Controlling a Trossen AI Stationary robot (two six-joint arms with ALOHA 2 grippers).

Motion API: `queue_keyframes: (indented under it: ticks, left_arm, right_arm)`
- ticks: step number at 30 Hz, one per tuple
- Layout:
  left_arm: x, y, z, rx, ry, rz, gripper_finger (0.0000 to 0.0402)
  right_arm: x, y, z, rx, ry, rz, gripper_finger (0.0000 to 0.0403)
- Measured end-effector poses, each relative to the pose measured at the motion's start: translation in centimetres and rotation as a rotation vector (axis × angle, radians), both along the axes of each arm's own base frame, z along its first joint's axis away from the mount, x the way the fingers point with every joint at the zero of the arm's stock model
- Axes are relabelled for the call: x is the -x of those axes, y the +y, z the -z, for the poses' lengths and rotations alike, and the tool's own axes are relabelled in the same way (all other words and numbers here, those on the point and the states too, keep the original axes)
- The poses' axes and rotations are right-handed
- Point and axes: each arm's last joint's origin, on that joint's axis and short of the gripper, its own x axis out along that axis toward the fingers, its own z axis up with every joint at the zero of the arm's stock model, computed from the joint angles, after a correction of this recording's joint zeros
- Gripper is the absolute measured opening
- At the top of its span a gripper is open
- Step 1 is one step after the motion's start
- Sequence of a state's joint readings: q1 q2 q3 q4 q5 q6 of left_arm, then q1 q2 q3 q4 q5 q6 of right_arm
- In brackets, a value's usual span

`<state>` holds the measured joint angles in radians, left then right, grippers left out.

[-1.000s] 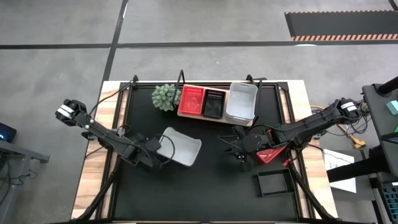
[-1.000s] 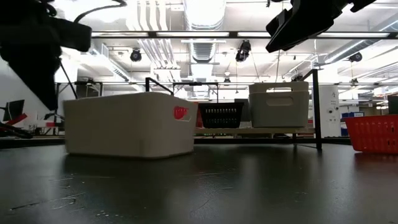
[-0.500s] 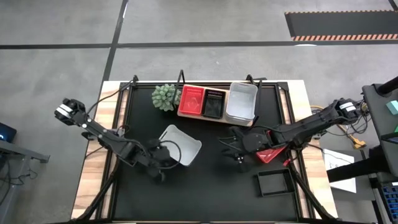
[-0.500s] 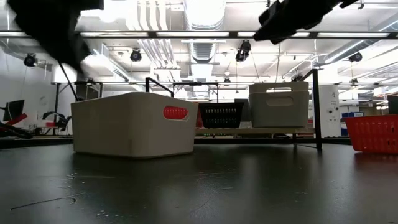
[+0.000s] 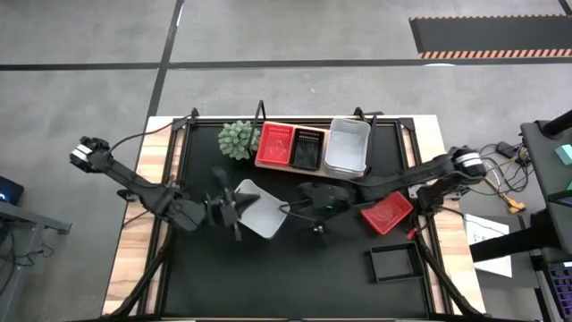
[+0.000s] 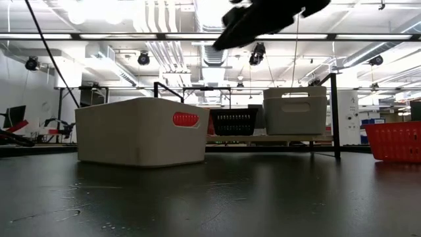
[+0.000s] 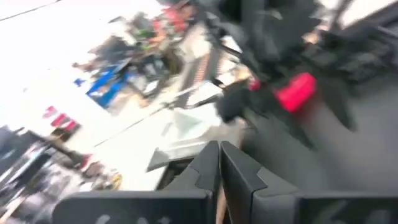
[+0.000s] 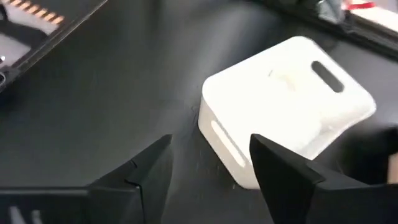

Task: Stack baskets on shelf by color
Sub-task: Stack the white bin on top of the white bin on the shelf

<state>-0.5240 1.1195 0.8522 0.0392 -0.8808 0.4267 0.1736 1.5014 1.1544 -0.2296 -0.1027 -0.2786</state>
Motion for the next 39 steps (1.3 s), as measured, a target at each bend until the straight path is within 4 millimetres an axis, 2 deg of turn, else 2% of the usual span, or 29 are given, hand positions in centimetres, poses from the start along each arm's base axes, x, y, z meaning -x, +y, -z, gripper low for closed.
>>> queue_keyframes:
  ticks: [2,7,9,15,20,23,27,30,37,39]
  left_arm:
    - [0.3,0.4,0.2,0.015,-0.02,-0.045,0.0]
    - [0.8,0.7,2.8,0.005,0.031,-0.059,0.0]
    - [0.8,0.8,3.2,-0.025,0.033,-0.051,0.0]
    - [1.4,1.1,1.7,-0.046,-0.006,-0.045,0.0]
    - [2.5,1.7,0.3,-0.03,-0.056,-0.046,0.0]
    - [2.9,2.0,0.1,-0.002,-0.077,-0.049,0.0]
    - [3.0,2.0,0.4,-0.006,-0.07,-0.049,0.0]
    - [2.8,1.9,0.6,-0.01,-0.062,-0.048,0.0]
    - [2.1,1.5,1.1,-0.014,-0.053,-0.047,0.0]
    - [2.0,1.4,1.2,-0.015,-0.048,-0.047,0.0]
  right_arm:
    - [-1.3,-0.4,0.4,0.012,0.049,-0.025,0.0214]
    - [-4.8,-1.7,1.9,0.04,0.1,-0.075,0.0221]
    - [-6.0,-2.3,2.6,0.045,0.124,-0.086,0.0221]
    - [-8.6,-3.6,4.7,0.044,0.15,-0.107,0.0221]
    - [-9.7,-4.0,6.2,-0.065,0.173,-0.191,0.022]
    - [-10.1,-4.0,7.0,-0.097,0.184,-0.208,0.0209]
    - [-10.7,-4.0,8.2,-0.099,0.204,-0.207,0.0181]
    - [-10.8,-4.0,8.9,-0.101,0.22,-0.206,0.0144]
    - [-10.9,-3.6,8.7,-0.107,0.21,-0.206,0.0023]
    - [-10.8,-3.3,8.3,-0.105,0.197,-0.213,0.0015]
